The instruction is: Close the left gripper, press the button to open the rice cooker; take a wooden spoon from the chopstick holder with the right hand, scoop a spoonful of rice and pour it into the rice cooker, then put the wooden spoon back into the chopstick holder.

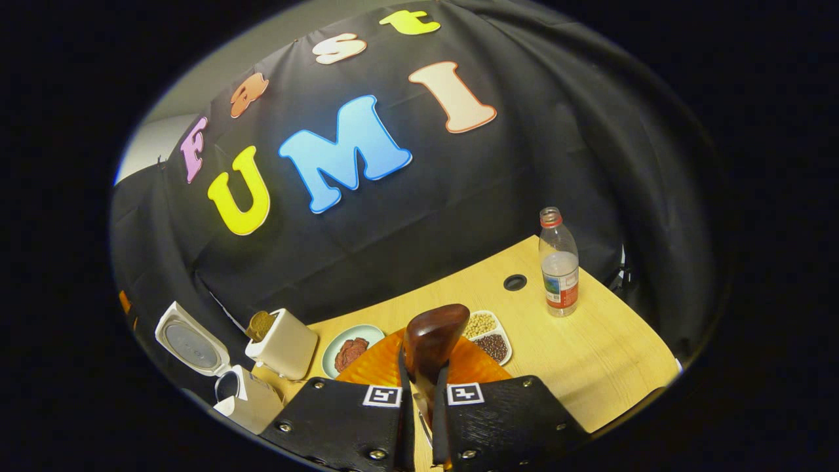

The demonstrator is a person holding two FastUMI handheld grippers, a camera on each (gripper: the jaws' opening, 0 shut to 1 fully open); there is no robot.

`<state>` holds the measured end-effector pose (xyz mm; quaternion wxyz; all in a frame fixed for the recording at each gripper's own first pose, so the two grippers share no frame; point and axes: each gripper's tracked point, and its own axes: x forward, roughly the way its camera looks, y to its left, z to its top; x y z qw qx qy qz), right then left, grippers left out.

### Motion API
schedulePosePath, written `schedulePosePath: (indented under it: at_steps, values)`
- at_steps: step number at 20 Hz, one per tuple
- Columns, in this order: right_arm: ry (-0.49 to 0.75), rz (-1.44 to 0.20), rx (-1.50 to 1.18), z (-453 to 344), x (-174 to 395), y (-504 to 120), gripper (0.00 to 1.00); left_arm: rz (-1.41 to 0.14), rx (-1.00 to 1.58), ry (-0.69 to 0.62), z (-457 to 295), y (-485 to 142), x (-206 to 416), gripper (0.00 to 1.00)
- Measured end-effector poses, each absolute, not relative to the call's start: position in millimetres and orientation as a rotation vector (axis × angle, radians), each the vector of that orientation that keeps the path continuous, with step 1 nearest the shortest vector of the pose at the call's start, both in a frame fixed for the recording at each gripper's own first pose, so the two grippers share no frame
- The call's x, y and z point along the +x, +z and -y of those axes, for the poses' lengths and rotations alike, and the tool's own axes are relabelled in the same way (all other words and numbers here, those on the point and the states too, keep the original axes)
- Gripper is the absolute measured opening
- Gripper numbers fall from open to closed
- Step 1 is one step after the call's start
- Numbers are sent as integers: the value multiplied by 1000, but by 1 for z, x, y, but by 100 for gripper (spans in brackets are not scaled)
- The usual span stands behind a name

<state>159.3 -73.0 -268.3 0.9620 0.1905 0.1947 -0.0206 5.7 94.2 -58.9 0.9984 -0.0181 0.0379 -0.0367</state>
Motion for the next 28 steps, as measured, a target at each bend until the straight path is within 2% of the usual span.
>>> schedulePosePath:
  at_steps: [6,11,12,13,15,16,17,26,28]
  values:
    - [-116,-460,313,66,164,-310,11,-89,-29,-14,-112,-62,-10,91]
    - [-99,-499,285,58,165,-326,13,-94,-52,22,-131,-66,-14,89]
    - [-104,-502,265,59,166,-327,20,-95,-56,27,-133,-67,-13,92]
    - [-111,-490,236,63,163,-325,24,-95,-61,28,-134,-68,-12,91]
    - [-140,-459,156,73,157,-309,53,-94,-65,25,-136,-68,-10,91]
    - [-145,-438,116,76,152,-295,87,-90,-67,21,-136,-68,-8,91]
    - [-145,-415,82,77,150,-287,99,-85,-70,14,-135,-66,-6,91]
    - [-36,-246,6,32,109,-178,99,-62,-75,59,-177,-55,16,92]
    - [-12,-223,18,21,106,-161,99,-52,-73,98,-199,-48,22,89]
